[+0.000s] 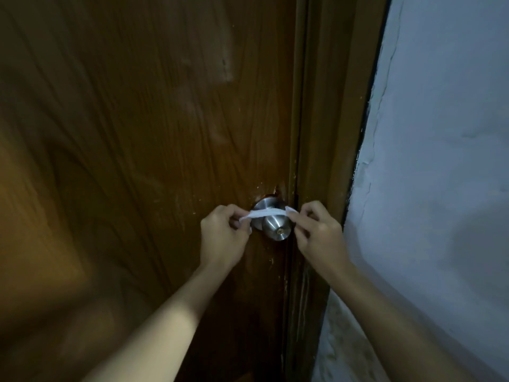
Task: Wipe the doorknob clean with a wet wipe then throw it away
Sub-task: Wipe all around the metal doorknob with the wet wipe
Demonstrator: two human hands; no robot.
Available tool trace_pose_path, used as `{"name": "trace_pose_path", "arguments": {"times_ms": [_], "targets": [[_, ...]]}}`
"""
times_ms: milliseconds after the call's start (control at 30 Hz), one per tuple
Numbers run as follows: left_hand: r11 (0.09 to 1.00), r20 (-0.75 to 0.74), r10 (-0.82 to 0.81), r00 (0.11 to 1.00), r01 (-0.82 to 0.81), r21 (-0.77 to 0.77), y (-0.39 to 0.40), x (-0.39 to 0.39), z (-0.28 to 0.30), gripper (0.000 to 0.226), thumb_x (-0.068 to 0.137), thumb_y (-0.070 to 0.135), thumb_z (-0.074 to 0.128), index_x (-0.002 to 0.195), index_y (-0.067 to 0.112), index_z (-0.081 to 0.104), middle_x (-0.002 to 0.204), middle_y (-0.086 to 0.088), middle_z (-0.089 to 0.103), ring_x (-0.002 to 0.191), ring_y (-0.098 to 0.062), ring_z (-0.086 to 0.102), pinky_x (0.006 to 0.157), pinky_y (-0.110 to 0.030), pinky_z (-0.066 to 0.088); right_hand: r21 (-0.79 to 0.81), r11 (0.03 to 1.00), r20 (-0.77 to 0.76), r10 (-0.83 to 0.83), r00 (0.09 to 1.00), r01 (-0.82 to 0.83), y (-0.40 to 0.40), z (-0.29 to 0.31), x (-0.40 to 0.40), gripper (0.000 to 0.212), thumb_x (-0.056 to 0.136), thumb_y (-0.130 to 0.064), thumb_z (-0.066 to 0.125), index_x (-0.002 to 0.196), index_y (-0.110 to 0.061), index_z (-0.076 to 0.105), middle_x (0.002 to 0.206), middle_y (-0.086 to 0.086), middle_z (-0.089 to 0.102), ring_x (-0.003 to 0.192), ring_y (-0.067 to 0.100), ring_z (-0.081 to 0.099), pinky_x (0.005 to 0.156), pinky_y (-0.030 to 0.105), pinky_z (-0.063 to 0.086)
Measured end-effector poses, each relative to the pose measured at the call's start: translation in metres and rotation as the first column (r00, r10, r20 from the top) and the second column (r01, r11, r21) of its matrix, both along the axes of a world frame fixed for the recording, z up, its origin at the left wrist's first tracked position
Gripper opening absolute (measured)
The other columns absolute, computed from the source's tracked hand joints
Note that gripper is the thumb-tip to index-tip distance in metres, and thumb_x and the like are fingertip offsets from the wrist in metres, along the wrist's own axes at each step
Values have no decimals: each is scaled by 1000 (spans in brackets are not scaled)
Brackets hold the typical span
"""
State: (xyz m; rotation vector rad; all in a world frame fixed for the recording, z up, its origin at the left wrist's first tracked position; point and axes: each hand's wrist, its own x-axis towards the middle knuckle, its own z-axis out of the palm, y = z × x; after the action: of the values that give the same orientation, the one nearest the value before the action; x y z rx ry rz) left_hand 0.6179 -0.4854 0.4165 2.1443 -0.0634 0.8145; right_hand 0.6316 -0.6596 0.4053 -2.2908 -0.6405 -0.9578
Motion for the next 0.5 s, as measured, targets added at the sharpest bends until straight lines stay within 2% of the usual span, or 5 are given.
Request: {"name": "trace_pose_path", "arguments": {"times_ms": [133,200,267,333,500], "targets": [[988,-92,-84,992,95,119,-7,-7,-14,9,79,9,66,78,18,67,80,4,60,67,-7,57,58,-21,49,73,997,-36,34,999,-31,-3,-20,-4,20,71,10,69,90,2,69,84,18,62,66,19,58,60,14,44],[976,-168,-100,981,130,176,-9,-8,-19,9,80,9,64,78,18,65,82,5,58,69,-7,55,60,-22,49,6,999,-79,33,996,-33,-6,-30,-4,16,73,4,70,88,0,70,87,14,62,66,16,58,60,14,43],[965,-295,-79,952,147,217,-5,-10,-27,9,83,12,62,79,20,65,83,7,59,72,-7,57,62,-21,47,-75,997,-186,-1,983,-13,-10,-44,-6,16,80,-4,66,95,-3,69,95,11,61,69,16,59,61,18,46],[981,-360,-35,932,102,167,3,-12,-32,6,84,18,61,82,20,66,78,6,64,71,-7,60,63,-24,51,-48,999,-273,-11,962,-2,-11,-53,-9,22,85,-8,59,105,-5,66,101,9,59,76,16,59,67,21,49],[985,-276,40,960,9,174,9,-9,-16,14,87,24,56,92,19,68,77,5,66,68,-6,59,56,-22,46,27,999,-201,-30,979,36,-3,-30,1,20,85,-6,59,104,-2,66,98,14,64,74,17,61,68,20,46]]}}
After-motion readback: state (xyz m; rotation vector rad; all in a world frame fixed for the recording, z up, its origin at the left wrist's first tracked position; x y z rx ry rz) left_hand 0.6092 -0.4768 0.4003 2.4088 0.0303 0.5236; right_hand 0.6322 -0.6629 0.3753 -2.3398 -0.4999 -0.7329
